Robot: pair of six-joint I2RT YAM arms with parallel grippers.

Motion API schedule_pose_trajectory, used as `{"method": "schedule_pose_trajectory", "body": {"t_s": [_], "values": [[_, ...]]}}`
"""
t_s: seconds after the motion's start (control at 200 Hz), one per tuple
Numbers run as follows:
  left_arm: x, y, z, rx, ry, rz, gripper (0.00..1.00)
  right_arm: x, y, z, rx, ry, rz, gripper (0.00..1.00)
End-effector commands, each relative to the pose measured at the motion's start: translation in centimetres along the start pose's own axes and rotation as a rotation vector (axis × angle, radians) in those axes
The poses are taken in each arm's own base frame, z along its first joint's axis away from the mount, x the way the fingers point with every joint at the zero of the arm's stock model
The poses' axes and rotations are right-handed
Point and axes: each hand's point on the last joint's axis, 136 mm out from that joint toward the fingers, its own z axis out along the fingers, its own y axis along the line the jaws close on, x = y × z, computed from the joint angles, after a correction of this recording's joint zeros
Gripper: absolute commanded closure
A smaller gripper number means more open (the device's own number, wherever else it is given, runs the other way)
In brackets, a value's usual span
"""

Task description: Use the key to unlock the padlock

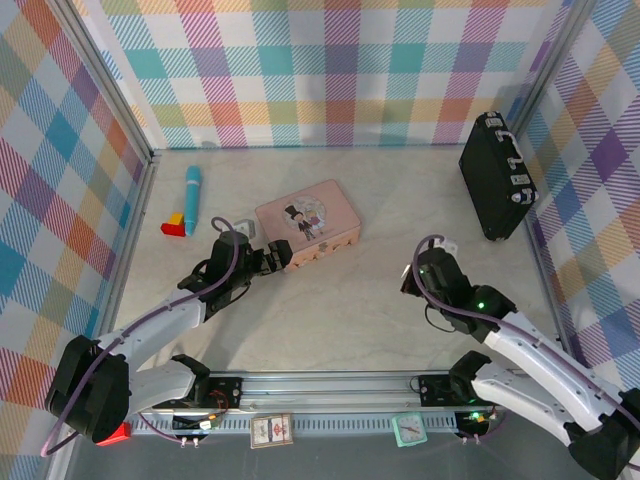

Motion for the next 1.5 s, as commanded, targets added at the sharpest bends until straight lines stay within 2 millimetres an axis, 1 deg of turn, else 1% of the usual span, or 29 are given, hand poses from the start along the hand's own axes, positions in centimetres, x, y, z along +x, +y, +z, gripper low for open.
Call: {"method": "schedule_pose_trajectory", "body": {"t_s": [0.0,0.115,0.195,0.405,0.59,0.7,0.905,1.195,1.35,1.495], "values": [[0.2,0.6,-0.2,-0.009,0.005,0.018,0.0,1.7,-3.8,-0.3,0.151,0.038,-0.02,1.0],[0.1,0.5,-0.3,-0.004,-0.002,0.021,0.0,2.2,-5.8,-0.8,0.24,0.043,0.005,1.0],[0.0,0.4,-0.5,0.001,-0.008,0.022,0.0,2.5,-6.4,-0.7,0.27,0.047,0.019,1.0],[0.1,-0.2,-0.5,0.039,-0.007,0.032,0.0,3.2,-6.2,0.4,0.252,0.082,0.047,1.0],[0.2,-1.0,-0.5,0.086,0.0,0.044,0.0,3.1,-6.4,1.2,0.263,0.115,0.077,1.0],[0.4,-1.0,-0.3,0.086,0.007,0.045,0.0,2.7,-6.2,2.1,0.245,0.124,0.104,1.0],[0.3,-1.1,-0.4,0.089,0.001,0.045,0.0,2.7,-6.2,4.0,0.224,0.176,0.15,1.0],[0.4,-0.9,-0.1,0.078,0.01,0.048,0.0,2.3,-7.1,6.3,0.233,0.191,0.179,1.0],[0.5,-0.8,0.0,0.075,0.013,0.048,0.0,2.2,-6.6,7.6,0.203,0.184,0.183,1.0],[0.5,-0.7,0.0,0.07,0.015,0.052,0.0,2.5,-6.3,9.0,0.208,0.227,0.171,1.0]]}}
